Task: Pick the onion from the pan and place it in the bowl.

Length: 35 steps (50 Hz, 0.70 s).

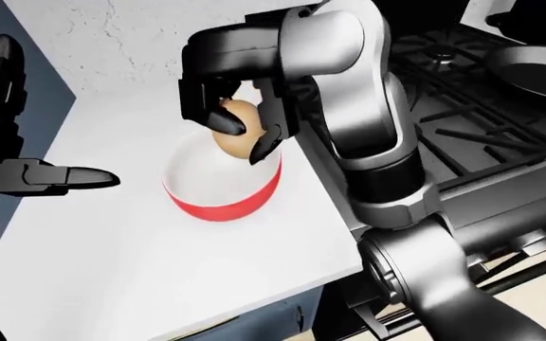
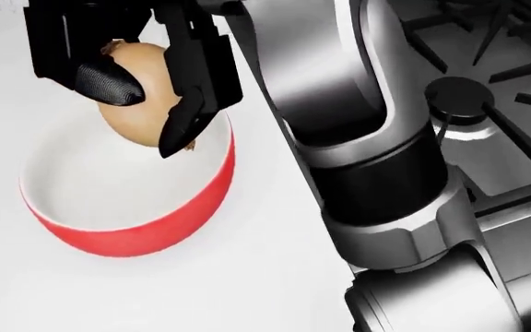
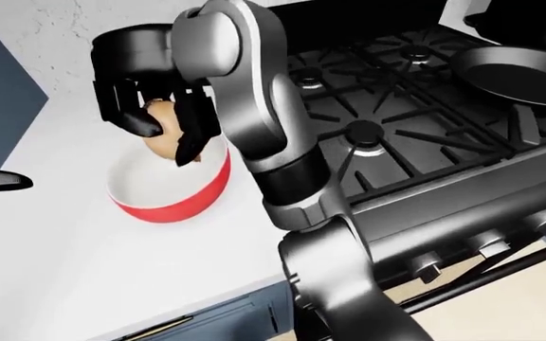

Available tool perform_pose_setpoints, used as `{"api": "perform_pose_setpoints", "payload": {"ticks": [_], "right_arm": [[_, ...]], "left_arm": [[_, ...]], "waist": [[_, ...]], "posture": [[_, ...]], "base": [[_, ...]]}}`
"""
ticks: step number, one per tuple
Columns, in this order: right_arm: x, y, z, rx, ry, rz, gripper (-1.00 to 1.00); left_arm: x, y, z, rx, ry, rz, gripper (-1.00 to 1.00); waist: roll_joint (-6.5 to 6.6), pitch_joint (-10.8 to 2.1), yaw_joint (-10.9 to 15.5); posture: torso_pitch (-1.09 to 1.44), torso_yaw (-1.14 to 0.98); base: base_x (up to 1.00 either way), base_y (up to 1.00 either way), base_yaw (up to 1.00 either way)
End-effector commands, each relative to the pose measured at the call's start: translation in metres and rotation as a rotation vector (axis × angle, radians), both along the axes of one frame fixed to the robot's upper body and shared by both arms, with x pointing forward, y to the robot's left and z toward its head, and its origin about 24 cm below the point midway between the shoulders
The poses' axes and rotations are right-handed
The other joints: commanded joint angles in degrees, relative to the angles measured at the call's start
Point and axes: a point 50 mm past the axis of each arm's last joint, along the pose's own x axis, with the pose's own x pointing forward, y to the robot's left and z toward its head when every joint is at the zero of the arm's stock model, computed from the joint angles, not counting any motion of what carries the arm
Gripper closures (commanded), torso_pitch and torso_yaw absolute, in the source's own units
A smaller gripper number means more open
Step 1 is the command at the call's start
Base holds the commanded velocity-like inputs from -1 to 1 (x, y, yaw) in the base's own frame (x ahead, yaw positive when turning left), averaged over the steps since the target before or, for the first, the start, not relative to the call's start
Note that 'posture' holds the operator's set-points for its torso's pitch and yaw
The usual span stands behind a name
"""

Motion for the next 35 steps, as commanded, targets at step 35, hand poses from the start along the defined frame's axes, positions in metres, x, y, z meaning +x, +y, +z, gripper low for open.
{"api": "perform_pose_setpoints", "payload": {"ticks": [35], "right_arm": [[-0.004,0.015,-0.006,0.032,-0.084,0.013,1.00]], "left_arm": [[-0.007,0.001,0.010,0.028,-0.068,0.016,-1.00]], "waist": [[0.78,-1.76,-0.3]], "posture": [[0.00,0.00]], "base": [[0.00,0.00,0.00]]}}
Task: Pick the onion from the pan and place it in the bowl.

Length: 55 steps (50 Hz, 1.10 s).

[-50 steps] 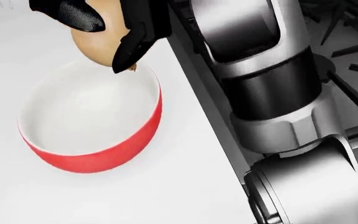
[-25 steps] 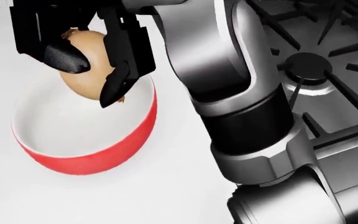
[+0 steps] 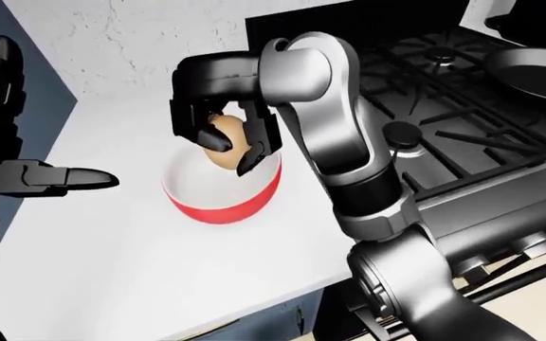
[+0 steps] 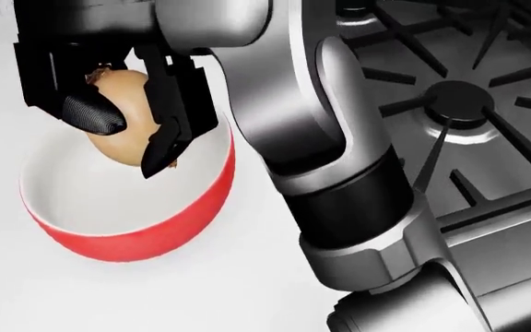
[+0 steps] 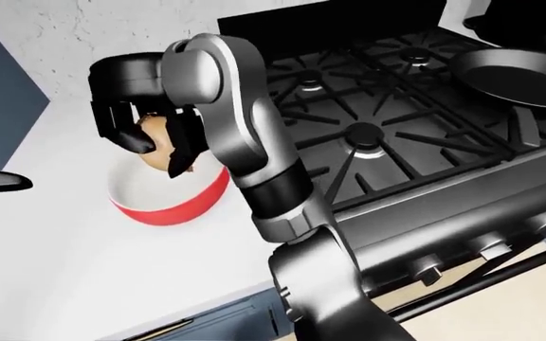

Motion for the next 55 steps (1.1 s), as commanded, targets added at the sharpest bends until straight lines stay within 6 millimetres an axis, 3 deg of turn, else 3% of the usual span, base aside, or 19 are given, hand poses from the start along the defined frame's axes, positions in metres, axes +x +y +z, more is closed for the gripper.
{"api": "perform_pose_setpoints", "payload": {"ticks": [1,5,9,10,12,13,17,20,31,46,52,55], "right_arm": [[-0.007,-0.001,0.015,0.029,-0.066,0.009,1.00],[-0.006,-0.002,0.013,0.023,-0.060,0.003,1.00],[-0.005,-0.003,0.010,0.017,-0.058,0.001,0.84],[-0.005,-0.003,0.011,0.017,-0.058,0.001,0.70],[-0.005,-0.003,0.011,0.018,-0.058,0.002,0.62],[-0.005,-0.003,0.011,0.017,-0.058,0.003,0.38],[-0.006,-0.003,0.012,0.017,-0.057,0.002,0.05],[-0.005,-0.003,0.012,0.015,-0.056,0.001,-0.07],[-0.005,-0.005,0.015,0.009,-0.056,0.001,-0.04],[-0.005,-0.009,0.044,0.036,-0.092,-0.007,-0.01],[0.001,-0.020,0.046,0.029,-0.106,-0.034,-0.04],[0.004,-0.027,0.054,0.042,-0.112,-0.055,-0.15]], "left_arm": [[-0.006,-0.001,0.012,0.029,-0.068,0.012,-1.00],[-0.006,-0.001,0.011,0.029,-0.067,0.013,-1.00],[-0.006,-0.001,0.012,0.029,-0.069,0.013,-1.00],[-0.006,-0.001,0.011,0.029,-0.068,0.013,-1.00],[-0.006,-0.001,0.011,0.029,-0.068,0.013,-1.00],[-0.006,-0.001,0.012,0.028,-0.069,0.013,-1.00],[-0.006,-0.001,0.012,0.028,-0.069,0.013,-1.00],[-0.006,0.000,0.013,0.028,-0.070,0.014,-1.00],[-0.007,0.000,0.013,0.026,-0.071,0.017,-1.00],[-0.007,-0.001,0.013,0.027,-0.072,0.017,-1.00],[-0.007,-0.001,0.014,0.027,-0.072,0.016,-1.00],[-0.007,-0.001,0.015,0.026,-0.073,0.015,-1.00]], "waist": [[0.50,-1.41,0.0],[0.49,-1.44,0.0],[0.47,-1.44,0.0],[0.48,-1.46,0.0],[0.49,-1.47,0.0],[0.50,-1.47,0.0],[0.52,-1.46,0.0],[0.52,-1.45,0.0],[0.52,-1.48,0.0],[0.53,-1.33,-0.1],[0.40,-1.32,0.0],[0.36,-1.33,0.0]], "posture": [[0.00,0.00],[0.00,0.00],[0.00,0.00],[0.00,0.00],[0.00,0.00],[0.00,0.00],[0.00,0.00],[0.00,0.00],[0.00,0.00],[0.00,0.00],[0.00,0.00],[0.00,0.00]], "base": [[0.00,0.00,0.00],[0.00,0.00,0.00],[0.00,0.00,0.00],[0.00,0.00,0.00],[0.00,0.00,0.00],[0.00,0.00,0.00],[0.00,0.00,0.00],[0.00,0.00,0.00],[0.00,0.00,0.00],[0.00,0.00,0.00],[0.00,0.00,0.00],[0.00,0.00,0.00]]}}
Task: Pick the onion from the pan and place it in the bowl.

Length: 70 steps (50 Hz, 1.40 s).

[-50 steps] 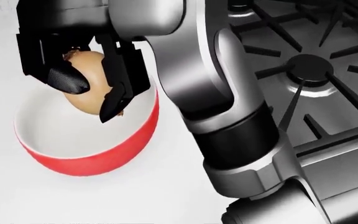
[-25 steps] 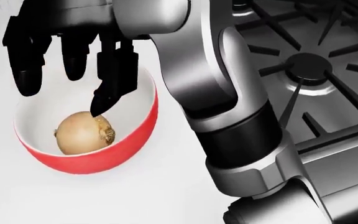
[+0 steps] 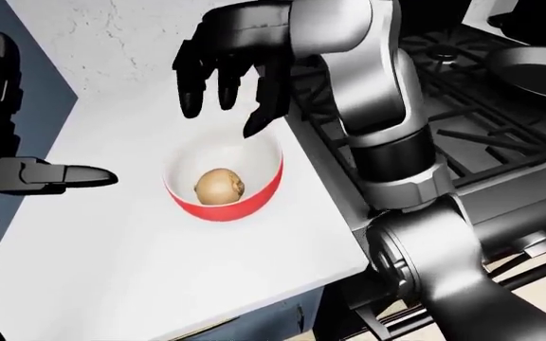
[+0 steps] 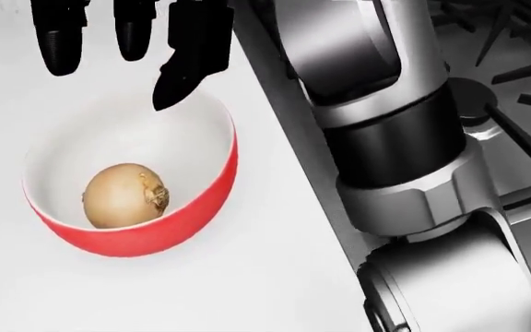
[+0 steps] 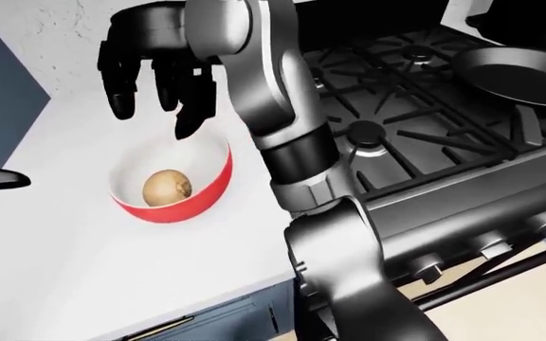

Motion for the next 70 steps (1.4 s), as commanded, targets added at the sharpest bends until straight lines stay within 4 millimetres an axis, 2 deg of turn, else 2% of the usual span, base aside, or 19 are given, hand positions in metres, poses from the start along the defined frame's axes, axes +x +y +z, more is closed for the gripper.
{"api": "perform_pose_setpoints", "payload": {"ticks": [1,5,8,9,17,22,33,42,51,70], "right_arm": [[-0.008,-0.005,0.022,0.041,-0.089,0.005,-0.21],[-0.006,-0.012,0.030,0.053,-0.096,-0.017,-0.51],[-0.002,-0.021,0.033,0.058,-0.095,-0.042,-0.96],[-0.001,-0.025,0.032,0.057,-0.094,-0.049,-1.00],[0.006,-0.040,0.032,0.068,-0.097,-0.088,-1.00],[0.009,-0.052,0.040,0.092,-0.110,-0.115,-1.00],[0.018,-0.094,0.044,0.129,-0.137,-0.203,-1.00],[0.019,-0.116,0.048,0.173,-0.140,-0.260,-1.00],[0.019,-0.143,0.038,0.201,-0.128,-0.328,-1.00],[0.015,-0.189,0.043,0.310,-0.147,-0.446,-1.00]], "left_arm": [[-0.007,-0.001,0.012,0.028,-0.068,0.011,-1.00],[-0.007,-0.001,0.012,0.028,-0.068,0.012,-1.00],[-0.007,-0.001,0.012,0.029,-0.068,0.012,-1.00],[-0.007,-0.001,0.012,0.030,-0.067,0.011,-1.00],[-0.007,-0.001,0.011,0.031,-0.067,0.012,-1.00],[-0.007,-0.001,0.011,0.032,-0.068,0.013,-1.00],[-0.006,-0.002,0.011,0.034,-0.068,0.013,-1.00],[-0.006,-0.002,0.012,0.035,-0.069,0.012,-1.00],[-0.005,-0.003,0.011,0.038,-0.067,0.011,-1.00],[-0.006,-0.003,0.011,0.041,-0.066,0.012,-1.00]], "waist": [[0.44,-1.63,-0.1],[0.35,-1.53,0.0],[0.29,-1.49,0.0],[0.24,-1.48,0.0],[-0.01,-1.57,0.1],[-0.09,-1.53,0.1],[-0.62,-1.51,0.4],[-0.87,-1.46,0.6],[-1.30,-1.51,0.8],[-1.80,-1.68,1.1]], "posture": [[0.00,0.00],[0.00,0.00],[0.00,0.00],[0.00,0.00],[0.00,0.00],[0.00,0.00],[0.00,0.00],[0.00,0.00],[0.00,0.00],[0.00,0.00]], "base": [[0.00,0.00,0.00],[0.00,0.00,0.00],[0.00,0.00,0.00],[0.00,0.00,0.00],[0.00,0.00,0.00],[0.00,0.00,0.00],[0.00,0.00,0.00],[0.00,0.00,0.00],[0.00,0.00,0.00],[0.00,0.00,0.00]]}}
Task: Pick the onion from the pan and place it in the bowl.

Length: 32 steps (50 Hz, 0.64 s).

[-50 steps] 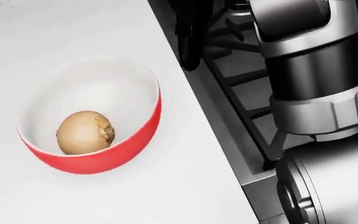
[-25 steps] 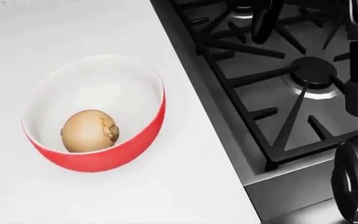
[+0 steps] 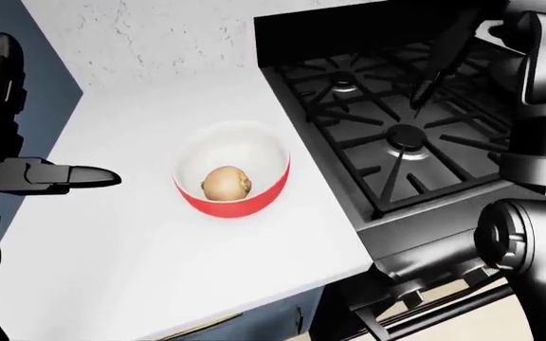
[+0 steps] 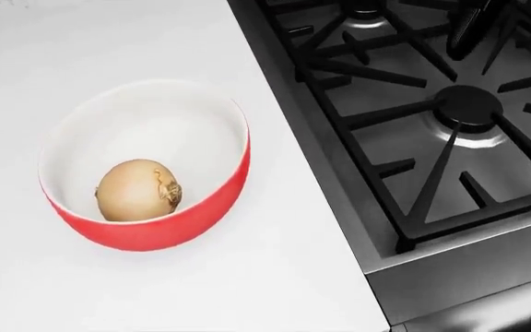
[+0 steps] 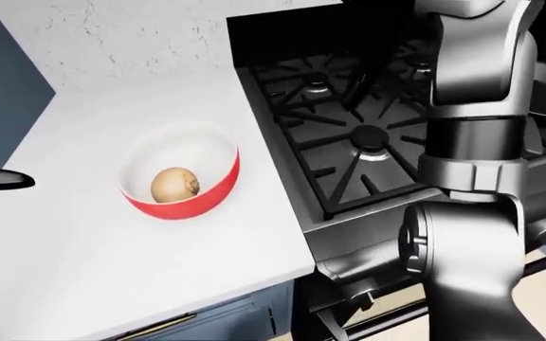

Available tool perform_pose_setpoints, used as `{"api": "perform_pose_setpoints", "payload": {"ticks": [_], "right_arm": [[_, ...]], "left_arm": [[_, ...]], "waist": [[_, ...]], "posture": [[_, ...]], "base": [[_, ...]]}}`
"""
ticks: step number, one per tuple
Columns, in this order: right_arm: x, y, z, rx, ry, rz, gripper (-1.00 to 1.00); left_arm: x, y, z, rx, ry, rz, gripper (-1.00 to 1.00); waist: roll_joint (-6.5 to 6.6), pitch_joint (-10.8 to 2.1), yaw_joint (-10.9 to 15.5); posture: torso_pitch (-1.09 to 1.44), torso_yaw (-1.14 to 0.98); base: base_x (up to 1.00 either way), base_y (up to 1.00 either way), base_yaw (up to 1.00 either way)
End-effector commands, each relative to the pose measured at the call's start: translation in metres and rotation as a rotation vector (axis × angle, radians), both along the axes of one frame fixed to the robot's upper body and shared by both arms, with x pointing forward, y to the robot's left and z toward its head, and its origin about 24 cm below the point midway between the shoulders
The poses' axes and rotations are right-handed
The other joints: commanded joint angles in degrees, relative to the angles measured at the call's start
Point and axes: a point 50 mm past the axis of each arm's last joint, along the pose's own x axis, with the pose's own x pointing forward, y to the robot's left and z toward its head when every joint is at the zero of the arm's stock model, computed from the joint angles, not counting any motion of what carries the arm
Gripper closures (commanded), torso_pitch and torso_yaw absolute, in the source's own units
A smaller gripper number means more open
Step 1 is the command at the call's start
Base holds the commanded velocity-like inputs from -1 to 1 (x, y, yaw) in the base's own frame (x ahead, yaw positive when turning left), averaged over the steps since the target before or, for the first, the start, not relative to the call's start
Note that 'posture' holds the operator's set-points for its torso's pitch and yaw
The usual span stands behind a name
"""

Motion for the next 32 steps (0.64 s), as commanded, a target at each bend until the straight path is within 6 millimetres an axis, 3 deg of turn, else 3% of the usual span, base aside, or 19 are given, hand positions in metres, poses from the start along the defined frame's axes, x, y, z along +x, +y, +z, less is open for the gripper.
{"api": "perform_pose_setpoints", "payload": {"ticks": [1,13,32], "right_arm": [[-0.011,-0.004,0.021,0.023,-0.097,-0.005,-1.00],[-0.017,-0.036,0.013,0.066,-0.097,-0.087,-1.00],[-0.022,-0.055,0.007,0.110,-0.100,-0.138,-1.00]], "left_arm": [[-0.007,-0.001,0.012,0.029,-0.069,0.011,-1.00],[-0.006,-0.001,0.012,0.029,-0.070,0.010,-1.00],[-0.006,-0.001,0.011,0.030,-0.067,0.011,-1.00]], "waist": [[0.03,-1.51,0.0],[-0.41,-1.58,0.3],[-0.67,-1.67,0.4]], "posture": [[0.00,0.00],[0.00,0.00],[0.00,0.00]], "base": [[0.00,0.00,0.00],[0.00,0.00,0.00],[0.00,0.00,0.00]]}}
